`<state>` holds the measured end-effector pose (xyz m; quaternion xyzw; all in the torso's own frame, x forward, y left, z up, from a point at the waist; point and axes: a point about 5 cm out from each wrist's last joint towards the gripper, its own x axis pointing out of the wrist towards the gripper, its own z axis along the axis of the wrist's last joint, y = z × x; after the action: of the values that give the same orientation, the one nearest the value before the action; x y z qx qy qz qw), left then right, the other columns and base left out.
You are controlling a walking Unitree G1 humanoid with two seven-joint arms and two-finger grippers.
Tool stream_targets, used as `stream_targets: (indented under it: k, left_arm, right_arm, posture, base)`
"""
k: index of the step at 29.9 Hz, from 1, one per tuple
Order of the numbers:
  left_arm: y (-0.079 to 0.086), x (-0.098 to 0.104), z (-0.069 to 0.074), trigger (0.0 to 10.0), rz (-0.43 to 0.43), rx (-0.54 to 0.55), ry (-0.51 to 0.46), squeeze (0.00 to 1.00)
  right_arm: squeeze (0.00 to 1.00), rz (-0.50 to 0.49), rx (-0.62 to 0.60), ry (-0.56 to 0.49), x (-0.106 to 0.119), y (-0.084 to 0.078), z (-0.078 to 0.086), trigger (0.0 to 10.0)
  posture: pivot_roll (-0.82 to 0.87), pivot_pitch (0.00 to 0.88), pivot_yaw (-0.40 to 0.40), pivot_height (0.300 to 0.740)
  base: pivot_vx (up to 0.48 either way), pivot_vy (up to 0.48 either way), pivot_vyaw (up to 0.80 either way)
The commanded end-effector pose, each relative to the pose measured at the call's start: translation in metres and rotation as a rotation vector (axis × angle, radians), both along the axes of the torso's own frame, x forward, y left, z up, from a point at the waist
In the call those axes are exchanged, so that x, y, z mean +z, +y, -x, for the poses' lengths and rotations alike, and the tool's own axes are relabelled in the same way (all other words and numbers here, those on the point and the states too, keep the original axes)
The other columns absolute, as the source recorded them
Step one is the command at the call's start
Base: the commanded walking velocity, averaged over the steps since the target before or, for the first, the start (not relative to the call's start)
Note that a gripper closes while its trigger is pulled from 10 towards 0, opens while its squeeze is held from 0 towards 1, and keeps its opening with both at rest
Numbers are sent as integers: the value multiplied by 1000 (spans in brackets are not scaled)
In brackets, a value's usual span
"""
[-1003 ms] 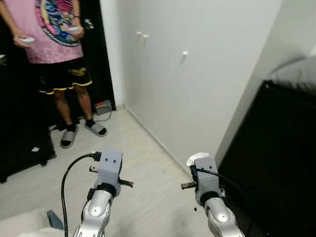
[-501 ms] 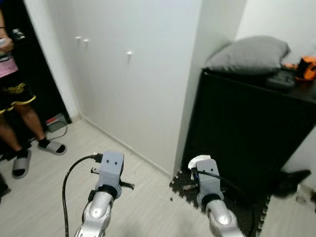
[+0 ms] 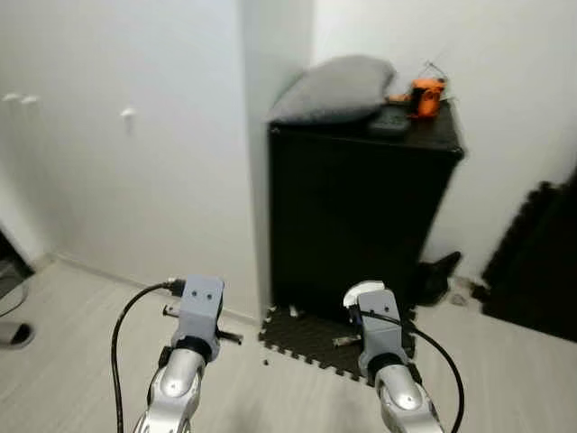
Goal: Clean up the room
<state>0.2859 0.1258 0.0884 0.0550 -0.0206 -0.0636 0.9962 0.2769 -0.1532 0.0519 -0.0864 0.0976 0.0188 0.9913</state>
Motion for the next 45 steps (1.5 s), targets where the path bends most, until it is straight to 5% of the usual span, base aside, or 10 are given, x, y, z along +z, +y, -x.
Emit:
stream_targets:
  k: [1,14,22,45]
  left_arm:
    - [3,-3,1,10000,-7,1,15,0]
    - [3,-6,2,10000,17,13,33,0]
    - [15,-12,7,10000,49,52,44,0]
    - [18,-16,4,10000,48,60,85,0]
  right_arm:
    - [0,-18,-5,-7,0,2,1,10000]
    - [0,-10,-23,-2,-2,-2,2,10000]
    - [0,14,-203,-13,-2,-33,3,10000]
    - [0,8,-240,-6,-4,-36,4,10000]
  posture:
    - [0,37,48,740]
    - [-3,46,44,740]
    - [-7,49,40,740]
    - [-3,48,46,740]
  base:
    - [0,0,-800]
    - [0,0,-800]
    - [0,0,-800]
    - [0,0,-800]
